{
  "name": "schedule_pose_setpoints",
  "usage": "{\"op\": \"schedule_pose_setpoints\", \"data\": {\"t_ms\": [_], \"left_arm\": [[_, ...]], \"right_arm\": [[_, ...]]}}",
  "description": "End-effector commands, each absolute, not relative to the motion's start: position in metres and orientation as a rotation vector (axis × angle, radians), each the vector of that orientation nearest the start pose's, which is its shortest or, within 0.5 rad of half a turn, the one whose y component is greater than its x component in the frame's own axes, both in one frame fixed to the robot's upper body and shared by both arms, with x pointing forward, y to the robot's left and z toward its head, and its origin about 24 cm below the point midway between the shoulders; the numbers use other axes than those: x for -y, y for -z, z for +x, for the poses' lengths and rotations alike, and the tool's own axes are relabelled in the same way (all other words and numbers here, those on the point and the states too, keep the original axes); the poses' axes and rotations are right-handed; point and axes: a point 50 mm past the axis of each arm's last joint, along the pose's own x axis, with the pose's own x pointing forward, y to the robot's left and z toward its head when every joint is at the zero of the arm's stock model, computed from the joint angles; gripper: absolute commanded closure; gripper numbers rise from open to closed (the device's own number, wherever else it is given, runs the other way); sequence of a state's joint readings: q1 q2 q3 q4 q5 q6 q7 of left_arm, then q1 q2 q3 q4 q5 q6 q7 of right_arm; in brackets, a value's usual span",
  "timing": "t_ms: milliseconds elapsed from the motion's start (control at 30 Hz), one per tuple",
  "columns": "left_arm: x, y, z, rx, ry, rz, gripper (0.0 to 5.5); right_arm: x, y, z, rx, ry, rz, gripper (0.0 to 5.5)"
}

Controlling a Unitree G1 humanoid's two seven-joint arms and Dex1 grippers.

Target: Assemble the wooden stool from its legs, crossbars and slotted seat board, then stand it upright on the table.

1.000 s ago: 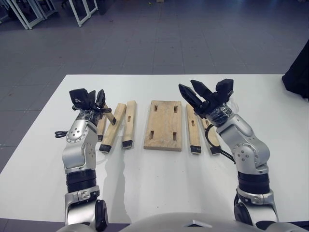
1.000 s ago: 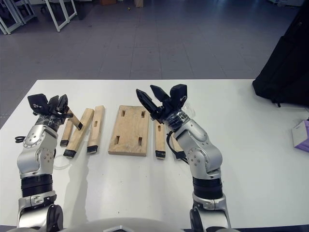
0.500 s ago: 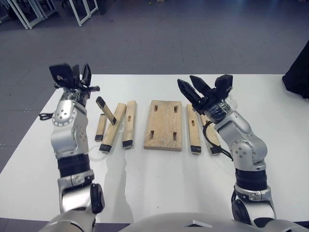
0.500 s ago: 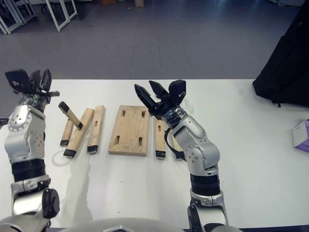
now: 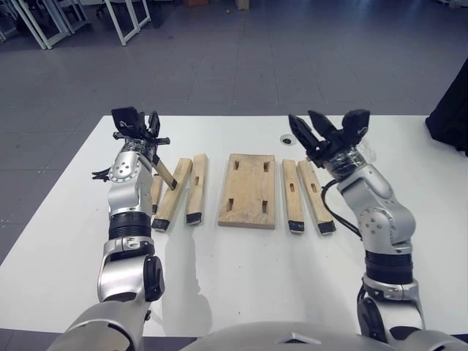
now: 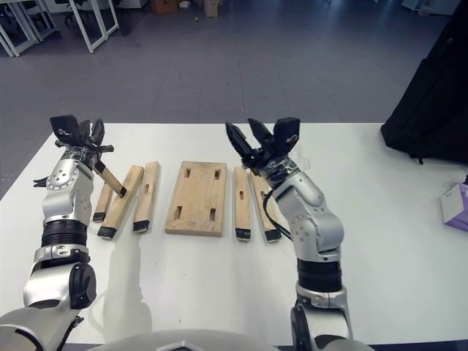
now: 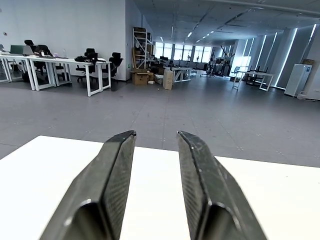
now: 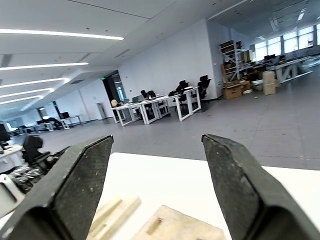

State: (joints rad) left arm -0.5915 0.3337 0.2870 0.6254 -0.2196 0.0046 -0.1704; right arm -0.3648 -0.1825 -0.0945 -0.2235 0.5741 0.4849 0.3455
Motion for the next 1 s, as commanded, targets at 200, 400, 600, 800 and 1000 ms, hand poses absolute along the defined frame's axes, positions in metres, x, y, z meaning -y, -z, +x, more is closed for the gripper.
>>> {"op": "schedule_pose_setpoints", "data": {"t_ms": [200, 400, 600, 800, 1000], "left_arm": [[-0.247, -0.135, 0.360, 0.116, -0.063, -0.088, 3.99], [-0.263, -0.221, 0.321, 0.385, -0.009, -0.035, 3.99], [-0.251, -0.147, 0.214, 0.172, 0.403, -0.084, 3.34], [-0.255, -0.063, 0.192, -0.092, 0.260, -0.075, 2.49], [-0.262, -0.020, 0.197, -0.344, 0.149, 0.023, 2.34]], "right_arm": [[0.141, -0.168, 0.298, 0.161, -0.603, 0.278, 2.23], [0.149, -0.161, 0.294, 0.136, -0.567, 0.271, 2.23], [0.149, -0.151, 0.282, 0.117, -0.523, 0.308, 2.23], [0.134, -0.145, 0.280, 0.088, -0.558, 0.321, 2.23], [0.129, -0.145, 0.279, 0.071, -0.591, 0.309, 2.23]]}}
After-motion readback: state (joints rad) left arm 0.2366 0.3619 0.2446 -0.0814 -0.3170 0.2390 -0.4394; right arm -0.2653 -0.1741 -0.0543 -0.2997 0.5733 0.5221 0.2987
